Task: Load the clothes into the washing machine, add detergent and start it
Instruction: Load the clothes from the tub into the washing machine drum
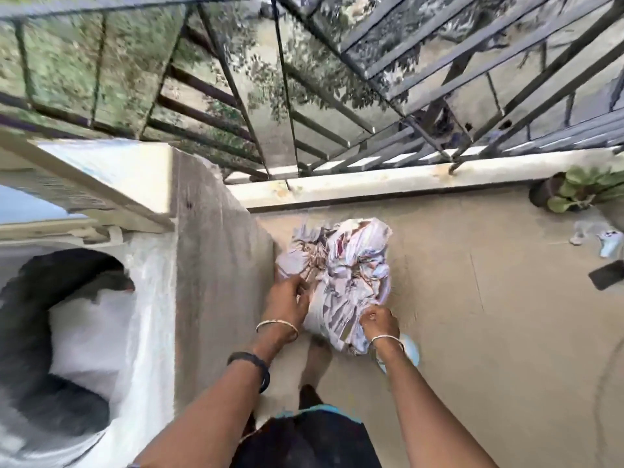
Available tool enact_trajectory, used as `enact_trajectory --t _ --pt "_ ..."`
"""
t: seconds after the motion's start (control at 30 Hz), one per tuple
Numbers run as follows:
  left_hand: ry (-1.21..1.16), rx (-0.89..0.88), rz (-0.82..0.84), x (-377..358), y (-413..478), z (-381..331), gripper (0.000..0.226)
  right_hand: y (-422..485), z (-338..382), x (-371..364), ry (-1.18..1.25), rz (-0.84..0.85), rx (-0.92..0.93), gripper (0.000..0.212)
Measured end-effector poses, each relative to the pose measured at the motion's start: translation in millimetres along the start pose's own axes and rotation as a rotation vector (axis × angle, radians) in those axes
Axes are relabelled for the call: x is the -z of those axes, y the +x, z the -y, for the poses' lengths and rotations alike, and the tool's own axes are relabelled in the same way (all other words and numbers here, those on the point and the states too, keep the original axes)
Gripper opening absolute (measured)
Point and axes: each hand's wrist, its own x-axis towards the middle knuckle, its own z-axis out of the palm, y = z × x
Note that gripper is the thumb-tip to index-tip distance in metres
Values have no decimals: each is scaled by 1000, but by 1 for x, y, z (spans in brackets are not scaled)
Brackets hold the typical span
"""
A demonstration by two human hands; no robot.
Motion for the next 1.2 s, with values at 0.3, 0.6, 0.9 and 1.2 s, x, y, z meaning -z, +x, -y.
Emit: enact_trajectory --t 0.3,0.6,0.9,1.2 --pt "1 151 16 -85 47 58 14 77 -25 -104 -234 188 62 52" --pt "10 149 22 -105 60 81 12 101 -33 -132 -466 49 245 37" --pt "-10 182 101 -76 47 74 21 67 -27 -44 101 -25 281 14" --pt "2 53 354 -65 42 49 82 5 17 -2 295 12 495 17"
